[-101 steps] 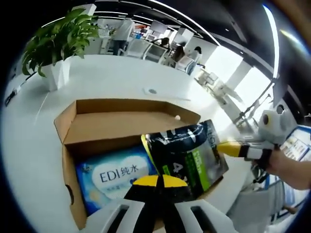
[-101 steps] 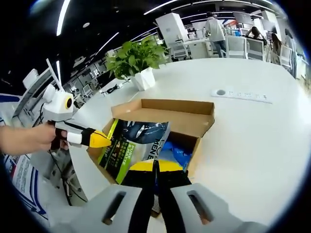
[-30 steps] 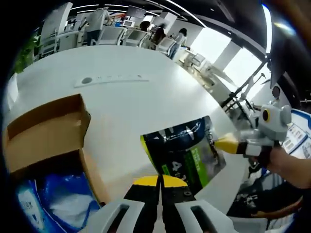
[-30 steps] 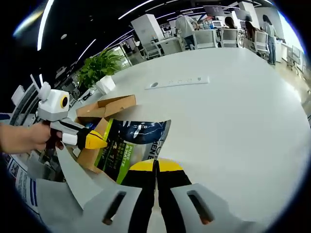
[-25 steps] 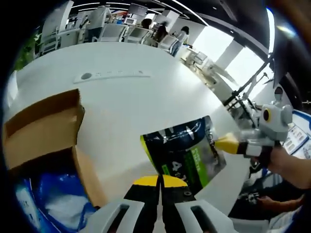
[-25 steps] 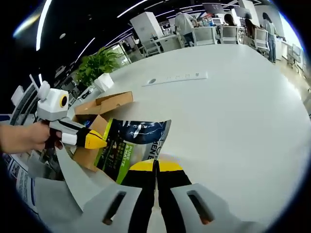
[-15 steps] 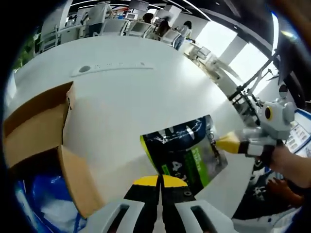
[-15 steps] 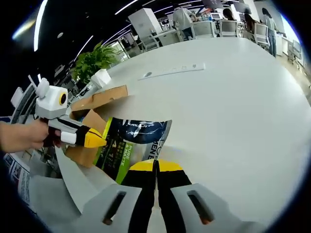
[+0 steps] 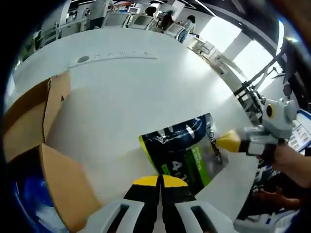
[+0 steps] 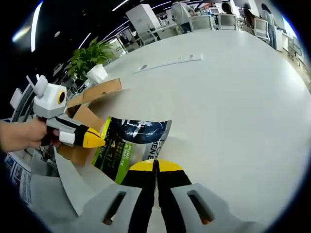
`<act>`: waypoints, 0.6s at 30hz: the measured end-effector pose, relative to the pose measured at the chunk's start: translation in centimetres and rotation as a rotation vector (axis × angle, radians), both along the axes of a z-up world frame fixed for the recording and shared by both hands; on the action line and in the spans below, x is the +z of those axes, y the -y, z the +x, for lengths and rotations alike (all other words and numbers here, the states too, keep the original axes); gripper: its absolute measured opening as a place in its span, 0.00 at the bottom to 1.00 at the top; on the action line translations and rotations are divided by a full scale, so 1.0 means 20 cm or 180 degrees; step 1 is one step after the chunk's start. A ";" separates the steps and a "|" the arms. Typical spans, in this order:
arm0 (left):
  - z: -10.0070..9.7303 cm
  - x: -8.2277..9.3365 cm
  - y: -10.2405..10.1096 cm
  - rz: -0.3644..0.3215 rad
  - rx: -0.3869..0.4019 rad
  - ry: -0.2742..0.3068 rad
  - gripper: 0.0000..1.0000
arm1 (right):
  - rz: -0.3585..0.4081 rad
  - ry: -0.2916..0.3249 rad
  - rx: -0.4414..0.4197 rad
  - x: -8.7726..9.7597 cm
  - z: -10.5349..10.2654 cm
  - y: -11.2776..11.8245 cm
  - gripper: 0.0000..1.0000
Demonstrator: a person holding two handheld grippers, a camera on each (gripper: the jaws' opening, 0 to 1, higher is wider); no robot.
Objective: Operate the shoe box by opening the lid, removing the specified soft item, and placing it in the target area until the item is outside and the box remains undamaged.
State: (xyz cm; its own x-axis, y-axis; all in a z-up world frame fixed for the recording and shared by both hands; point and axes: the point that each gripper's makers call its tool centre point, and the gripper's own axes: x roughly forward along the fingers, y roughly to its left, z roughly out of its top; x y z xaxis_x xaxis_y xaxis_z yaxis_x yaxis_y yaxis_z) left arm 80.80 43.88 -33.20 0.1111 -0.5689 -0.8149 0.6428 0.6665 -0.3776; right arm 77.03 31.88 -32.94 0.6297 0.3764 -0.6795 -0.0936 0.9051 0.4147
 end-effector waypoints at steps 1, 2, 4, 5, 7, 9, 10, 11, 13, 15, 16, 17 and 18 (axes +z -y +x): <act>0.01 -0.01 0.00 0.0028 -0.0015 0.0012 0.00 | 0.0003 -0.0003 0.0004 0.00 0.00 0.00 0.00; 0.01 -0.02 0.00 0.0051 -0.0025 0.0005 0.00 | 0.0009 -0.0011 0.0008 -0.01 0.00 -0.01 0.00; 0.00 -0.03 -0.01 0.0085 -0.0022 -0.0015 0.00 | 0.0004 -0.0022 0.0021 -0.02 0.01 -0.01 0.00; 0.00 -0.03 -0.01 0.0107 -0.0033 -0.0010 0.00 | 0.0006 -0.0022 0.0019 -0.02 0.01 -0.01 0.00; 0.01 -0.04 0.00 0.0129 -0.0044 -0.0018 0.00 | 0.0008 -0.0030 0.0014 -0.03 0.03 0.00 0.00; 0.01 -0.05 0.00 0.0137 -0.0043 -0.0025 0.00 | 0.0014 -0.0036 0.0008 -0.03 0.03 0.00 0.00; 0.01 -0.05 0.00 0.0142 -0.0043 -0.0023 0.00 | 0.0015 -0.0036 0.0007 -0.03 0.03 0.01 0.00; 0.01 -0.05 0.01 0.0144 -0.0044 -0.0035 0.00 | 0.0012 -0.0037 0.0009 -0.04 0.03 0.01 0.00; 0.01 -0.06 0.01 0.0149 -0.0046 -0.0044 0.00 | 0.0021 -0.0045 0.0004 -0.05 0.05 0.02 0.00; 0.02 -0.06 0.01 0.0145 -0.0044 -0.0050 0.00 | 0.0011 -0.0068 0.0007 -0.07 0.06 0.03 0.00; 0.02 -0.07 0.02 0.0148 -0.0050 -0.0059 0.00 | 0.0009 -0.0079 0.0008 -0.08 0.06 0.03 0.00; 0.02 -0.07 0.02 0.0153 -0.0058 -0.0062 0.00 | 0.0006 -0.0082 0.0007 -0.09 0.06 0.03 0.00; 0.02 -0.07 0.02 0.0153 -0.0062 -0.0059 0.00 | 0.0007 -0.0091 0.0005 -0.10 0.06 0.04 0.00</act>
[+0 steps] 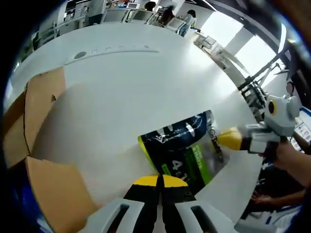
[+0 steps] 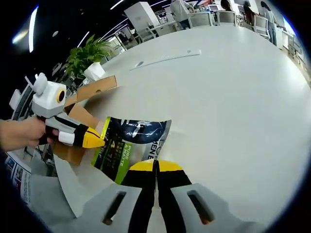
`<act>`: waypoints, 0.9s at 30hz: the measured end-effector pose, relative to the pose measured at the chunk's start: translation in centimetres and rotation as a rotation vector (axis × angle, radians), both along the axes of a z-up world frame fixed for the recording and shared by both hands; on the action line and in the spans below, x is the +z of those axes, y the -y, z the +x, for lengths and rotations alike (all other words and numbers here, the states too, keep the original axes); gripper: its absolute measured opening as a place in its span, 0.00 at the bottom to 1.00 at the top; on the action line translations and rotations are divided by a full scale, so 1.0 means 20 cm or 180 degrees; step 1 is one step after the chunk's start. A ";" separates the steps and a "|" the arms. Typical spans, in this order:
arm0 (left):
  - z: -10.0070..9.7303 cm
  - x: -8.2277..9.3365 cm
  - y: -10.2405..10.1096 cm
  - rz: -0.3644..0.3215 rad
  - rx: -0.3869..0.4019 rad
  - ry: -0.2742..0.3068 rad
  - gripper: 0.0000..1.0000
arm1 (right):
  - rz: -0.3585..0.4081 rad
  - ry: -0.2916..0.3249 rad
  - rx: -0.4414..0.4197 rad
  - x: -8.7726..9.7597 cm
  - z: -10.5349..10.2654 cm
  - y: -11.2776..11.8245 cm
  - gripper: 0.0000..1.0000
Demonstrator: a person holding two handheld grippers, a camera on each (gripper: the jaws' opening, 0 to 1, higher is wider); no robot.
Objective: Operate the shoe box by opening the lid, removing the specified soft item, and placing it in the target area until the item is outside and the box remains undamaged.
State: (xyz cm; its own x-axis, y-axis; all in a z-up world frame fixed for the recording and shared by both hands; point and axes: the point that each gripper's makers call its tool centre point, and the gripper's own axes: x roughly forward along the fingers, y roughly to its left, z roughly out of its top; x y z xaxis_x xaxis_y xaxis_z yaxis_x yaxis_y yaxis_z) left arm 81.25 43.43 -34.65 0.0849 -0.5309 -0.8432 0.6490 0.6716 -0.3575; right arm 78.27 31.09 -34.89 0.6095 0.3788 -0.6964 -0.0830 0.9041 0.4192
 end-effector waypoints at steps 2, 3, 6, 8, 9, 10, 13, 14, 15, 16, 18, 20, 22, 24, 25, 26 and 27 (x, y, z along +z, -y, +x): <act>0.00 -0.01 0.00 0.0003 0.0000 -0.0003 0.00 | 0.0006 -0.0007 -0.0006 0.00 0.00 0.00 0.00; 0.00 -0.01 0.00 0.0010 0.0002 -0.0012 0.00 | 0.0007 -0.0010 -0.0006 0.00 0.00 0.00 0.00; 0.00 -0.02 0.00 0.0024 0.0006 -0.0015 0.00 | 0.0014 -0.0027 -0.0015 0.00 -0.01 -0.01 0.00; 0.01 -0.02 0.00 0.0031 -0.0007 -0.0002 0.00 | 0.0016 -0.0021 -0.0022 0.01 -0.01 -0.01 0.00; 0.01 -0.02 0.00 0.0031 -0.0012 0.0001 0.00 | 0.0017 -0.0025 -0.0023 0.01 -0.02 -0.01 0.00; 0.01 -0.02 0.00 0.0026 -0.0005 -0.0002 0.00 | 0.0020 -0.0027 -0.0027 0.00 -0.02 -0.01 0.00; 0.02 -0.03 0.00 0.0026 -0.0030 0.0042 0.02 | -0.0034 0.0030 0.0003 0.01 -0.02 -0.01 0.00; 0.02 -0.03 0.00 0.0026 -0.0051 0.0054 0.03 | -0.0047 0.0040 0.0014 0.01 -0.03 -0.01 0.00; 0.02 -0.03 0.00 0.0029 -0.0067 0.0069 0.03 | -0.0039 0.0040 0.0007 0.00 -0.03 -0.01 0.00; 0.02 -0.03 0.00 0.0030 -0.0064 0.0072 0.03 | -0.0035 0.0038 0.0004 0.00 -0.03 0.00 0.01; 0.02 -0.02 0.00 0.0021 -0.0064 0.0079 0.04 | -0.0030 0.0028 -0.0004 0.00 -0.04 0.00 0.01; 0.02 -0.02 0.01 0.0010 -0.0077 0.0087 0.05 | -0.0021 0.0029 -0.0006 -0.01 -0.04 0.01 0.02; 0.02 -0.02 0.01 -0.0011 -0.0094 0.0097 0.07 | -0.0031 0.0038 -0.0009 -0.01 -0.04 0.01 0.04; 0.02 -0.02 0.01 -0.0016 -0.0093 0.0103 0.08 | 0.0005 0.0051 -0.0040 0.00 -0.05 0.01 0.07; 0.02 -0.02 0.01 -0.0024 -0.0087 0.0102 0.08 | 0.0005 0.0053 -0.0040 0.00 -0.05 0.01 0.07; 0.02 -0.01 0.01 -0.0029 -0.0080 0.0098 0.08 | -0.0004 0.0054 -0.0037 0.00 -0.06 0.01 0.08; 0.01 -0.01 0.01 -0.0032 -0.0080 0.0097 0.08 | -0.0046 0.0074 -0.0029 0.00 -0.05 0.02 0.08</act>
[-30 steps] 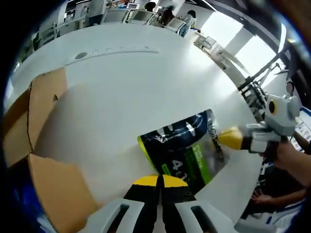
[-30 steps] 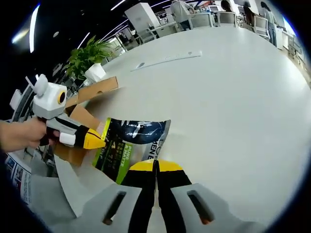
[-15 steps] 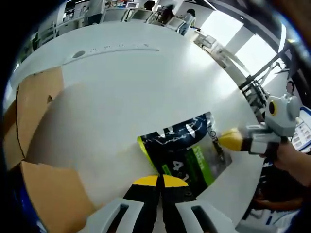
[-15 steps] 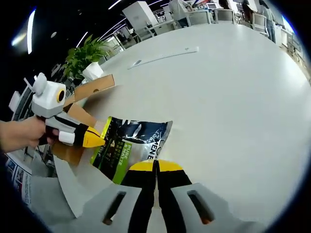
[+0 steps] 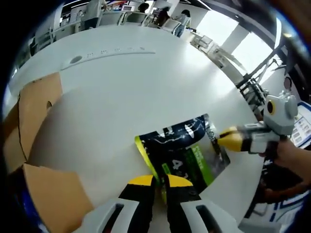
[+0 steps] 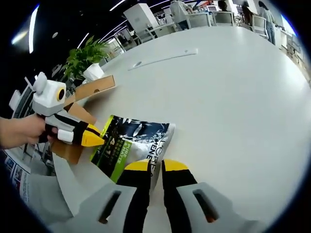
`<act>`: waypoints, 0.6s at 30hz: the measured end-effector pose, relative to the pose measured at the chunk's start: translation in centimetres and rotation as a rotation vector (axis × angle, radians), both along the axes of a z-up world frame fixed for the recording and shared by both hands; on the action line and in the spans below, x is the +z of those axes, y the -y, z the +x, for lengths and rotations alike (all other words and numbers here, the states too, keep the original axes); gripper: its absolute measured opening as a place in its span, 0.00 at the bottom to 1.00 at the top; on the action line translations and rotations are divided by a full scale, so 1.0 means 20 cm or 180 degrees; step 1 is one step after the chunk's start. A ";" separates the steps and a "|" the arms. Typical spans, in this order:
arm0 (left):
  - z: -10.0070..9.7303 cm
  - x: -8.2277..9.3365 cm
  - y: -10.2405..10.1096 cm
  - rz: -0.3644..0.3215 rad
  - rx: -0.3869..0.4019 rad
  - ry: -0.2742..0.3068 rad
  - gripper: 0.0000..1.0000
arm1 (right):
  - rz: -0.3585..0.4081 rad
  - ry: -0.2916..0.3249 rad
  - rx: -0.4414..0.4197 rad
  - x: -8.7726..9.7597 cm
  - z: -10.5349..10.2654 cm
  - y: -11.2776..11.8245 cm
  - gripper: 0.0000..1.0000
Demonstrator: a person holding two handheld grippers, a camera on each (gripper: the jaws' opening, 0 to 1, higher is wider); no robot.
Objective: Operate the shoe box by opening the lid, removing the specified soft item, and placing it in the target area until the item is outside and the box remains undamaged.
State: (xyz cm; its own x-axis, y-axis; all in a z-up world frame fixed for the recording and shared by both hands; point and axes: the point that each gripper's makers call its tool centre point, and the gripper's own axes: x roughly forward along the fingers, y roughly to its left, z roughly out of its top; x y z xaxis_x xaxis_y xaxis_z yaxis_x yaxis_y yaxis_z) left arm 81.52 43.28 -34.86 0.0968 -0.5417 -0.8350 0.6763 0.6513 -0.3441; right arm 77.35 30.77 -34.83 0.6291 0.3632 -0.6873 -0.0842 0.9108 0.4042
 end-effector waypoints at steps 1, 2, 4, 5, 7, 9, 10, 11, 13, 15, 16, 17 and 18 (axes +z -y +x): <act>0.00 0.00 0.00 -0.0003 -0.0001 0.0002 0.08 | -0.0004 0.0002 -0.0006 0.00 0.00 0.00 0.09; 0.00 0.01 0.00 -0.0006 0.0000 -0.0001 0.08 | 0.0001 0.0003 -0.0006 0.00 0.01 0.00 0.09; -0.01 0.01 0.00 -0.0010 0.0001 -0.0010 0.08 | -0.0012 0.0017 0.0001 0.00 0.02 0.01 0.09; -0.01 0.01 0.00 -0.0009 0.0002 -0.0017 0.08 | -0.0026 0.0028 0.0012 0.00 0.03 0.01 0.09; -0.01 0.01 -0.01 -0.0009 -0.0003 -0.0014 0.08 | -0.0037 0.0022 0.0023 0.00 0.03 0.01 0.09; -0.01 0.01 -0.01 -0.0012 0.0000 -0.0023 0.08 | -0.0055 0.0024 0.0023 0.00 0.03 0.01 0.08; -0.01 0.01 -0.01 -0.0008 0.0002 -0.0019 0.08 | -0.0059 0.0021 0.0021 0.00 0.03 0.02 0.09; -0.01 0.02 -0.01 -0.0008 0.0001 -0.0008 0.08 | -0.0081 0.0025 0.0025 0.00 0.03 0.02 0.10; -0.02 0.03 -0.01 -0.0011 0.0003 0.0002 0.09 | -0.0093 0.0034 0.0018 0.02 0.02 0.01 0.13; -0.01 0.04 -0.01 -0.0019 -0.0014 0.0032 0.12 | -0.0103 0.0043 0.0007 0.02 0.02 0.02 0.17; -0.01 0.05 -0.01 -0.0021 -0.0039 0.0073 0.15 | -0.0123 0.0055 -0.0007 0.03 0.01 0.02 0.19; -0.01 0.05 0.00 -0.0023 -0.0051 0.0090 0.19 | -0.0136 0.0073 -0.0015 0.05 0.01 0.03 0.21; -0.01 0.06 0.00 -0.0031 -0.0066 0.0109 0.20 | -0.0139 0.0078 -0.0019 0.05 0.02 0.03 0.21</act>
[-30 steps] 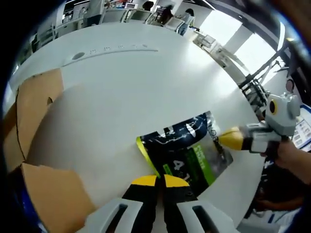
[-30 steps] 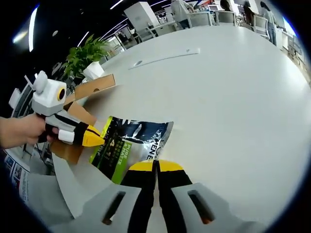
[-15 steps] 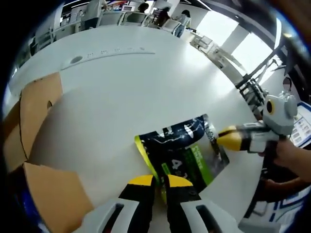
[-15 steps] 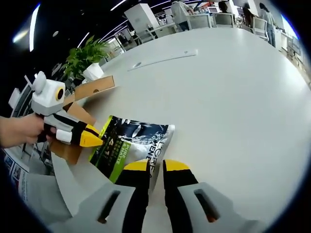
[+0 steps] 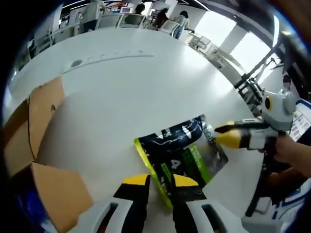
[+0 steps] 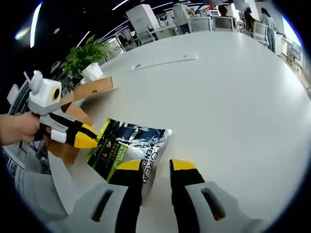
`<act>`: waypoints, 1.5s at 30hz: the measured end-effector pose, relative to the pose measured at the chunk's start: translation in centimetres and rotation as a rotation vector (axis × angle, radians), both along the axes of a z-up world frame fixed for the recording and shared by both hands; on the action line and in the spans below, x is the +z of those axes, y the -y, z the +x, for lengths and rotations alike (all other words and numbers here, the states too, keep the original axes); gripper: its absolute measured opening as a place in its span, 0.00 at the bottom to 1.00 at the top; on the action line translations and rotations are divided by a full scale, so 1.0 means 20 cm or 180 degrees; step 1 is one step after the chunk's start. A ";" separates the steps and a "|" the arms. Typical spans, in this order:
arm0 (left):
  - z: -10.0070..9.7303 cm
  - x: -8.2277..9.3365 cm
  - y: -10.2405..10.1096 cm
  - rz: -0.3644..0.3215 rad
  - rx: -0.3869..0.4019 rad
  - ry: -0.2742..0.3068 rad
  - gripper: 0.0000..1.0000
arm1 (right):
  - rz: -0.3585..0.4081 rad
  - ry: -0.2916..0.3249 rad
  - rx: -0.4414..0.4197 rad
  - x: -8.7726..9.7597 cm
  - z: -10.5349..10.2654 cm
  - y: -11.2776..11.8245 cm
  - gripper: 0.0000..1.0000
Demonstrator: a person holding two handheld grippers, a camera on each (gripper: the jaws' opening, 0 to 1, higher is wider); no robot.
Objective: Operate the shoe box by opening the lid, removing the specified soft item, and placing it in the target area until the item is outside and the box remains undamaged.
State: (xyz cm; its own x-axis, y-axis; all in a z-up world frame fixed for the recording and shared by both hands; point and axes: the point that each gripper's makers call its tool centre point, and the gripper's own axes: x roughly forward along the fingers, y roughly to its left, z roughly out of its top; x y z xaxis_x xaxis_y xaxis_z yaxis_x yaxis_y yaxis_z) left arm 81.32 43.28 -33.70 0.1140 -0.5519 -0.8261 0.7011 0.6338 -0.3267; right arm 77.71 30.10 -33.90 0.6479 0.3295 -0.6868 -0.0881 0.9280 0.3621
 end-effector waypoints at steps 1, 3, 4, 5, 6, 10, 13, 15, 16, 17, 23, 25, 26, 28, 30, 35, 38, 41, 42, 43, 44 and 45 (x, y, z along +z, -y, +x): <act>0.00 0.01 0.00 -0.0012 -0.0008 0.0002 0.20 | -0.0002 0.0003 -0.0001 0.00 0.00 0.00 0.21; 0.00 0.02 0.01 -0.0038 -0.0009 0.0022 0.20 | -0.0030 0.0025 0.0004 0.04 -0.03 -0.02 0.23; 0.00 0.03 0.00 -0.0044 -0.0013 0.0037 0.20 | -0.0045 0.0032 0.0007 0.02 0.00 0.01 0.24; -0.01 0.03 0.00 -0.0045 -0.0013 0.0040 0.20 | -0.0056 0.0038 0.0011 0.02 0.00 0.01 0.25; -0.01 0.04 0.00 -0.0053 -0.0013 0.0040 0.20 | -0.0063 0.0049 0.0015 0.06 -0.03 -0.01 0.25; -0.03 0.07 -0.01 -0.0086 -0.0032 0.0062 0.21 | -0.0085 0.0074 0.0013 0.08 -0.03 -0.01 0.29; -0.03 0.09 -0.02 -0.0120 -0.0050 0.0087 0.22 | -0.0087 0.0085 0.0037 0.09 -0.03 -0.01 0.33; -0.04 0.11 -0.02 -0.0132 -0.0058 0.0109 0.24 | -0.0087 0.0089 0.0056 0.11 -0.05 -0.02 0.35; -0.04 0.12 -0.02 -0.0147 -0.0059 0.0118 0.25 | -0.0097 0.0091 0.0064 0.11 -0.04 -0.01 0.36; -0.05 0.13 -0.02 -0.0163 -0.0058 0.0134 0.26 | -0.0100 0.0093 0.0070 0.11 -0.04 -0.01 0.36; -0.07 0.21 0.00 -0.0308 -0.0053 0.0227 0.31 | -0.0130 0.0156 0.0107 0.21 -0.10 -0.05 0.39; -0.07 0.24 0.00 -0.0351 -0.0075 0.0236 0.32 | -0.0114 0.0174 0.0113 0.21 -0.08 -0.04 0.40; -0.07 0.25 0.00 -0.0367 -0.0081 0.0256 0.32 | -0.0105 0.0185 0.0115 0.23 -0.09 -0.04 0.41; -0.08 0.27 0.00 -0.0399 -0.0080 0.0270 0.33 | -0.0111 0.0225 0.0131 0.27 -0.10 -0.07 0.42; -0.09 0.30 -0.01 -0.0430 -0.0084 0.0289 0.33 | -0.0098 0.0251 0.0154 0.30 -0.12 -0.09 0.42; -0.10 0.34 -0.03 -0.0473 -0.0084 0.0320 0.34 | -0.0115 0.0311 0.0158 0.33 -0.10 -0.10 0.43; -0.11 0.39 -0.06 -0.0521 -0.0090 0.0340 0.35 | -0.0121 0.0356 0.0176 0.37 -0.11 -0.14 0.42; -0.12 0.43 -0.08 -0.0576 -0.0106 0.0358 0.36 | -0.0129 0.0404 0.0218 0.41 -0.11 -0.19 0.43; -0.13 0.44 -0.09 -0.0591 -0.0116 0.0359 0.36 | -0.0129 0.0407 0.0220 0.42 -0.12 -0.21 0.43; -0.13 0.45 -0.10 -0.0605 -0.0128 0.0364 0.36 | -0.0126 0.0415 0.0219 0.44 -0.12 -0.23 0.44; -0.14 0.47 -0.12 -0.0613 -0.0143 0.0372 0.37 | -0.0129 0.0424 0.0222 0.44 -0.12 -0.25 0.44; -0.14 0.47 -0.14 -0.0620 -0.0151 0.0380 0.37 | -0.0135 0.0421 0.0228 0.45 -0.12 -0.27 0.45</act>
State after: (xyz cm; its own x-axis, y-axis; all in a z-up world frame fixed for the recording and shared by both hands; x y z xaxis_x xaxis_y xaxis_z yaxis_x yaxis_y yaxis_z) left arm 78.47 45.99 -24.22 0.1746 -0.7067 -0.6856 0.7695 0.5323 -0.3528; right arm 75.23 35.56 -24.92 0.7095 0.3506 -0.6113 -0.1990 0.9318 0.3034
